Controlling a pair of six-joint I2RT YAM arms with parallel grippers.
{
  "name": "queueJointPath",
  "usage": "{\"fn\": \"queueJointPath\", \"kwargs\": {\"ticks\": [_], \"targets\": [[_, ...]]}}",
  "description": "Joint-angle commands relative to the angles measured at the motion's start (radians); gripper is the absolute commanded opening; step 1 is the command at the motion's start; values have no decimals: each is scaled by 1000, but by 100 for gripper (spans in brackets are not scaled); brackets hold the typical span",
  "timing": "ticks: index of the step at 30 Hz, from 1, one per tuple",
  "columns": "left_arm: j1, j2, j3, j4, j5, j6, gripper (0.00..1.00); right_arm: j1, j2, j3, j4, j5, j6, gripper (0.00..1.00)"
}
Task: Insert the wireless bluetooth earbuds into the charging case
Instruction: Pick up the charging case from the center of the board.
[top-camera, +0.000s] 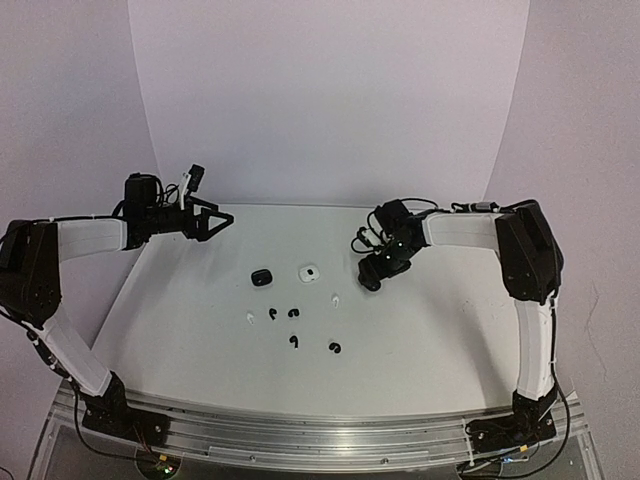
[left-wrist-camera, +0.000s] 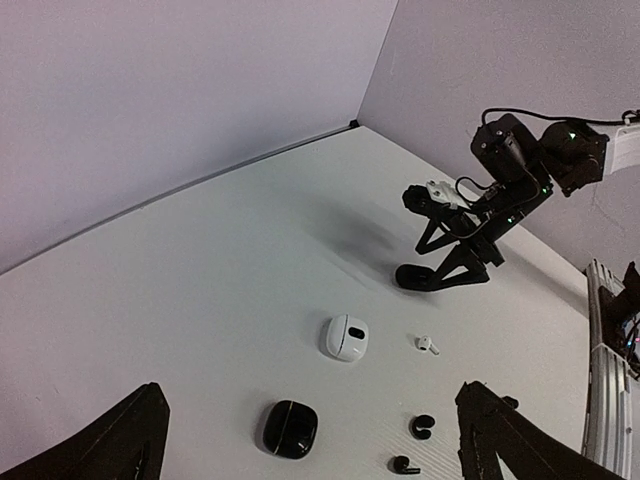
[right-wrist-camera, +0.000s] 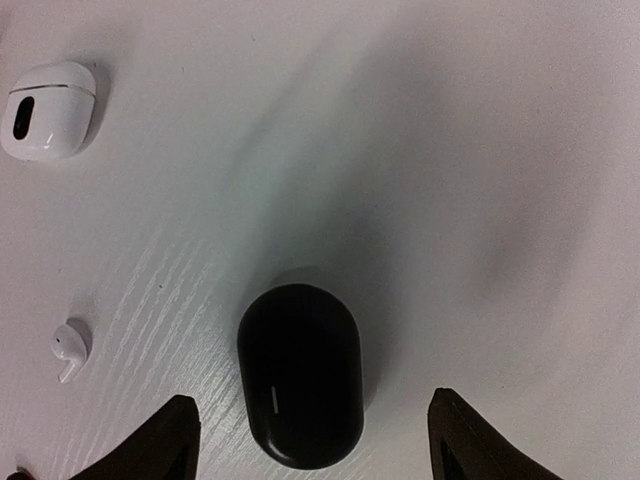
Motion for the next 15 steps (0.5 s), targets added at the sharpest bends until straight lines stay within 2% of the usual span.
{"fn": "queueJointPath", "kwargs": {"ticks": [1,9,12,15], "targets": [[-5,4,42,-16,28,-26,99,0,25,-1,-37,-21,-13,73],[-6,14,49,-18,27,-19,99,0,53,-11,-36,-3,-5,57],[-7,12,49,-18,35,-28,99,0,58,-11,-37,-8,-8,54],[-8,14,52,-18,44,-47,98,0,57,-14,-37,-4,-16,43]]}}
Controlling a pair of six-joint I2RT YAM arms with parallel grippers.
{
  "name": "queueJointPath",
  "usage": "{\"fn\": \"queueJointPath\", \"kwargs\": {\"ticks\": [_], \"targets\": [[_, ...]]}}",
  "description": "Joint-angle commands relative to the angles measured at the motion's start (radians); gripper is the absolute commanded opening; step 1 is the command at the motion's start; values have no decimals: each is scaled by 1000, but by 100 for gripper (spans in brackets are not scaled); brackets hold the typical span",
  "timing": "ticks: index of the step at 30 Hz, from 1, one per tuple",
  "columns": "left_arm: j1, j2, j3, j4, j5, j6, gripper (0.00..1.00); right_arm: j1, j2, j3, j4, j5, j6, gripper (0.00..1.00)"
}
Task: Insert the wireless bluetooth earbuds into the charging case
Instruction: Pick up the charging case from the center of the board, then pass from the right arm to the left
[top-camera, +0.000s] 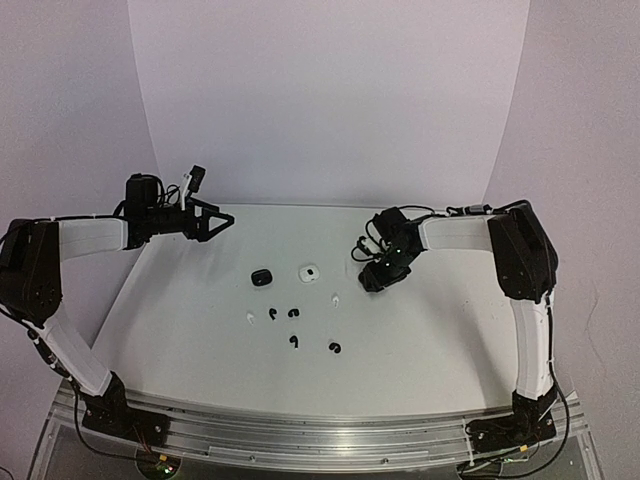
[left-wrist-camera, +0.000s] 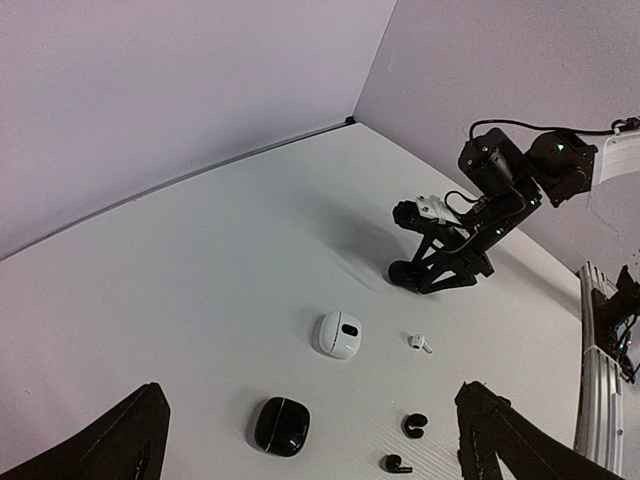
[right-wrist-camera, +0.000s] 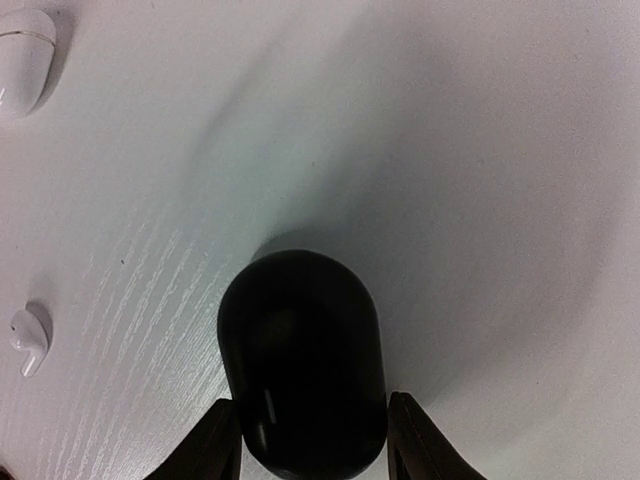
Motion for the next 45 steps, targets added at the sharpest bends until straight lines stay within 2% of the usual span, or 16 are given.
{"fn": "queueJointPath", "kwargs": {"ticks": [1,3,8,12,17,23,27,29,35,42,45], "targets": [[-6,6,48,-1,37,-36,98,0,16,-7,-16,-2,-13,41],[-7,7,50,-1,40,-51,98,1,17,-4,-15,-2,-21,39],[-12,6,55,2,53,-97,96,2,21,14,-13,-5,-54,26],[-15,1,51,4,58,-99,96,12,-1,18,1,6,-87,22],[-17,-5,65,2,77,-151,92,52,-85,32,57,104,-102,18],[-58,-30,128,-48,137,-261,79,211,-265,24,326,347,-161,13],[-92,-44,194,-117,191,-275,74,321,-349,-19,602,449,-294,12],[-105,-42,244,-169,219,-268,71,359,-354,-14,674,476,-362,9],[-160,-37,340,-240,271,-266,68,449,-304,58,751,528,-538,10],[-211,-67,368,-238,365,-208,74,509,-263,99,806,556,-675,10],[-225,-48,400,-301,308,-192,72,525,-255,106,822,560,-693,10]]}}
